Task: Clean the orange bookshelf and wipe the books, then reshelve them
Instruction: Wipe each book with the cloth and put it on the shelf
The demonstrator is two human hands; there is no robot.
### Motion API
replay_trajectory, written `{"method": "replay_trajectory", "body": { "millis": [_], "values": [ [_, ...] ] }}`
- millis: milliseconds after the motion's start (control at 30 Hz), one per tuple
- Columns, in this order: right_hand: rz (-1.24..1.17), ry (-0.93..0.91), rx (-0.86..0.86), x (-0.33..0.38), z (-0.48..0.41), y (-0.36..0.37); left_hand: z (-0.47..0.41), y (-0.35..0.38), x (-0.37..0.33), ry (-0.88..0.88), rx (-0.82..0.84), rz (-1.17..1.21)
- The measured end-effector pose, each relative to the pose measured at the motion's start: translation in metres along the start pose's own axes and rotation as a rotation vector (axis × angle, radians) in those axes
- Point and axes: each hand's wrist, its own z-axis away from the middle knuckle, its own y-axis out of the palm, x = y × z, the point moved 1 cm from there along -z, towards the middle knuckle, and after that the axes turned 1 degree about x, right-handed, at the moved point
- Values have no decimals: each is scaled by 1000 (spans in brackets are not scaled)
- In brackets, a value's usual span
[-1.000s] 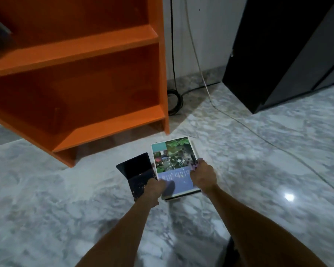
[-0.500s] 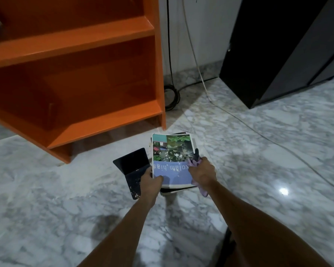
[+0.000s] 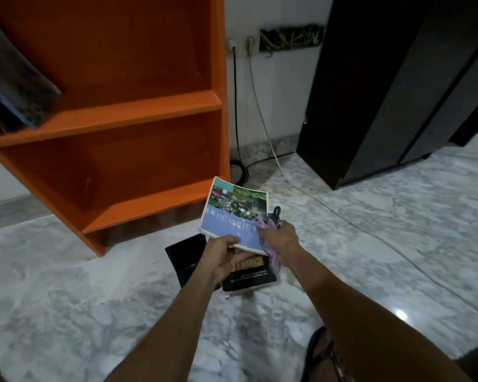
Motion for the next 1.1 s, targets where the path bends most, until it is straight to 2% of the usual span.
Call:
{"method": "replay_trajectory", "body": {
  "millis": [100,167,267,300,367,467,533,600,700,800,900,967,1033,1100],
  "values": [
    [84,-81,13,33,18,-12,15,13,-16,33,39,22],
    [198,-182,-46,60,32,-22,27,16,-31,56,61,37],
    [364,-473,-197,106,59,-28,47,20,-50,69,103,38],
    [373,-594,-200,118,69,-26,52,20,-54,74,119,30],
    [385,-834,-69,134,88,-14,59,21,-62,79,157,6],
    [660,-1122,248,124,105,15,71,22,-74,132,230,-72],
    [798,-1251,350,112,101,31,78,19,-81,197,254,-121],
    [889,-1263,377,111,92,37,84,10,-87,233,270,-149],
    [1006,-1324,239,119,69,35,92,-4,-94,231,284,-161],
    [1065,-1223,56,132,46,30,95,-12,-104,192,279,-149],
    [1088,-1088,13,143,11,28,100,-17,-111,187,285,-152],
    [1002,-983,-35,146,-12,20,101,-23,-113,187,275,-162],
    [845,-817,-184,150,-23,12,101,-26,-115,178,257,-158],
    [745,-806,-339,160,-16,16,99,-28,-120,178,242,-150]
  ]
}}
